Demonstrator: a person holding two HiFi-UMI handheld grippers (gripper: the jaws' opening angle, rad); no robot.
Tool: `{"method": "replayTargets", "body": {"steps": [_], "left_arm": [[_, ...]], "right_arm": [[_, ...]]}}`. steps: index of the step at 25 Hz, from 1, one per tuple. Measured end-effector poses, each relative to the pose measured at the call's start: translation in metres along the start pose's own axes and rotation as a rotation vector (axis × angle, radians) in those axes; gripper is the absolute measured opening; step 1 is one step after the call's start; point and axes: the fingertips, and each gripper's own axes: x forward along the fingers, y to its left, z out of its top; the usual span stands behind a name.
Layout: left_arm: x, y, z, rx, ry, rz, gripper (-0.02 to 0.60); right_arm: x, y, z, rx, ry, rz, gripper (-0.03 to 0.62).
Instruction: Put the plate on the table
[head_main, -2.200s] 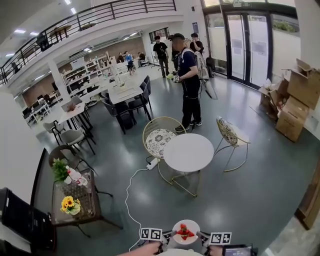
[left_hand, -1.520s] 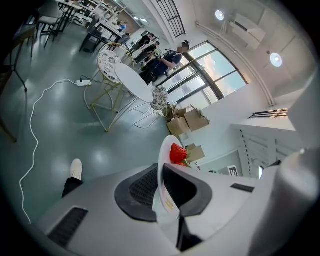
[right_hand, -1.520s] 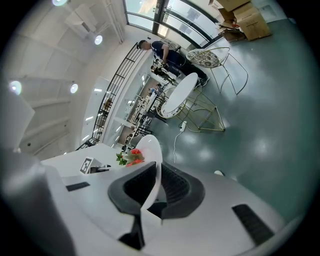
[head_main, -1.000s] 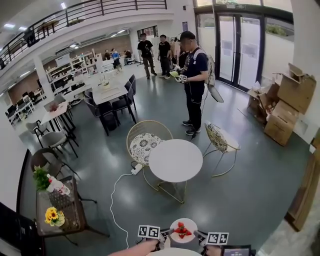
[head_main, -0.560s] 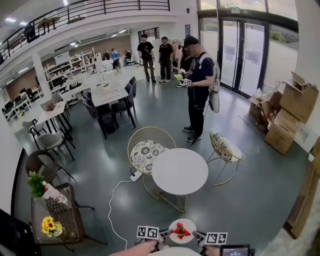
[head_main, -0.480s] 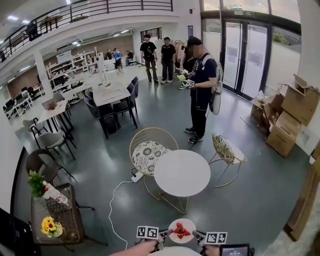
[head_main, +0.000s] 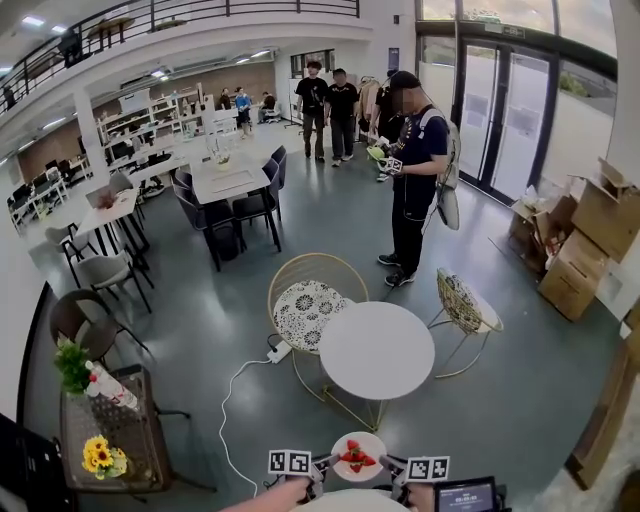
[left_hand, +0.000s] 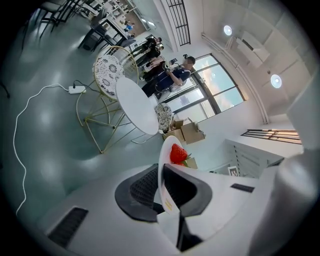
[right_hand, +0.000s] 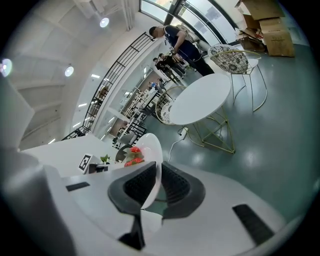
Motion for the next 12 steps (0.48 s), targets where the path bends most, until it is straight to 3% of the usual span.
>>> {"method": "replayTargets", "body": {"steps": [5, 12], "left_arm": [[-0.005, 0.012, 0.002, -0.027, -0.011, -0.019, 0.021], [-0.009, 0.022, 0.028, -0.042, -0.051, 0.039, 0.021]], "right_arm": [[0.015, 0.000, -0.004, 0.002, 0.029, -0.007, 0.026], [0.042, 0.002, 0.017, -0.011, 0.080, 0.029, 0.027]]}}
